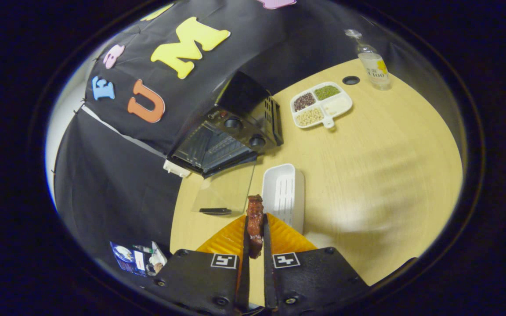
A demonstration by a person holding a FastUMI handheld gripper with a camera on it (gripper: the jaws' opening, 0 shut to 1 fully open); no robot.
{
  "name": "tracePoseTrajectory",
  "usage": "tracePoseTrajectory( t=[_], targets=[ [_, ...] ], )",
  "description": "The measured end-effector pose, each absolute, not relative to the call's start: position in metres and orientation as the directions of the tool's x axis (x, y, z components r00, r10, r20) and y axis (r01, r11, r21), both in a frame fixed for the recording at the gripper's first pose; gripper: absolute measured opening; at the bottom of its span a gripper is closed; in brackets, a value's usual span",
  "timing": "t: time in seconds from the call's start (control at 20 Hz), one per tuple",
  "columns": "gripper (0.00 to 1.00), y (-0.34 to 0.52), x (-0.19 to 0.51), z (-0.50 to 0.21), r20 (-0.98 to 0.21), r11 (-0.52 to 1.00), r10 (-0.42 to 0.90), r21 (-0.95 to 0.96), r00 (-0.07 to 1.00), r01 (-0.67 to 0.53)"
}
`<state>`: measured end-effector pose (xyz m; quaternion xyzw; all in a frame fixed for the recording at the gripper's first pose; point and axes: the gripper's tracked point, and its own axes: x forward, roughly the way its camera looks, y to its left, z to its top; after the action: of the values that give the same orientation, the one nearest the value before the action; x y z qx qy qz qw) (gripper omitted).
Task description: Open the toaster oven, put the food inside, and close the toaster oven door.
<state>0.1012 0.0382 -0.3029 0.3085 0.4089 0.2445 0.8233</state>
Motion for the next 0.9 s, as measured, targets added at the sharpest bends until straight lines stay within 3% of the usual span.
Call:
tracePoseTrajectory(
  t=[0.4, 0.9],
  targets=[
    [0.16, 0.129, 0.127, -0.259, -0.415, 0.631, 0.631, 0.766, 0.655, -0.122],
    [0.16, 0.229, 0.202, -0.264, -0.278, 0.5, 0.533, 0.866, 0.799, -0.032]
  ],
)
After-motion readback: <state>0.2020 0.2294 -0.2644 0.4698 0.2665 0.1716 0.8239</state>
